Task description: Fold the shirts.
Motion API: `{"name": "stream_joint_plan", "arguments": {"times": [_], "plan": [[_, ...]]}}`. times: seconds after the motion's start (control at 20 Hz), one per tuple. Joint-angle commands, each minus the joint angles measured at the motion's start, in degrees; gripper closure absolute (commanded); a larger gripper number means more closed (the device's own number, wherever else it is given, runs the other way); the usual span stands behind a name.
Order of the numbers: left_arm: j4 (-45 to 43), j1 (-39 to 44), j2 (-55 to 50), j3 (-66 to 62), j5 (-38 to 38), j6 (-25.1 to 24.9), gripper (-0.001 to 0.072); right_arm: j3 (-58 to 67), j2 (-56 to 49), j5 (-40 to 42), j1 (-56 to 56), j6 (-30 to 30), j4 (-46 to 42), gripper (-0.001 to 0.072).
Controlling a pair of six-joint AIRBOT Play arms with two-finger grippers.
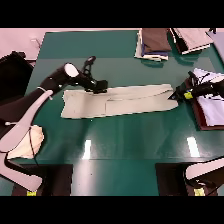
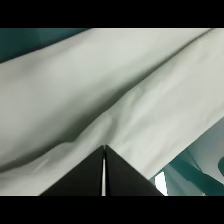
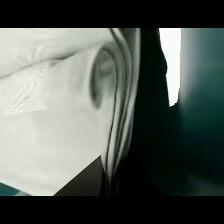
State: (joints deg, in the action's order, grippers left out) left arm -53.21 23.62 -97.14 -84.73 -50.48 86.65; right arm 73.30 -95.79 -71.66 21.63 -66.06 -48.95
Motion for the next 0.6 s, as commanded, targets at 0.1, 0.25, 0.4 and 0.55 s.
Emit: {"name": "stream_joint_plan", "arguments": {"times": [0.1, 0.25, 0.4, 0.55], "plan": [[1.05, 4.74, -9.92, -9.75, 0.76, 0.42, 0.0677, 10.14, 8.59, -6.10, -4.87, -0.46, 3.43, 0.0694], [1.27, 6.78, -14.84, -14.58, 0.00, 0.44, 0.0678, 16.11, 12.63, -6.78, -10.84, -2.97, 4.66, 0.0695], [1.36, 7.52, -17.00, -15.98, 0.00, 2.10, 0.0677, 21.22, 14.49, -6.78, -17.09, -5.27, 4.63, 0.0694], [0.90, 7.52, -17.20, -15.98, -0.11, 2.23, 0.0677, 25.07, 14.47, -6.03, -22.38, -7.45, 4.68, 0.0695]]}}
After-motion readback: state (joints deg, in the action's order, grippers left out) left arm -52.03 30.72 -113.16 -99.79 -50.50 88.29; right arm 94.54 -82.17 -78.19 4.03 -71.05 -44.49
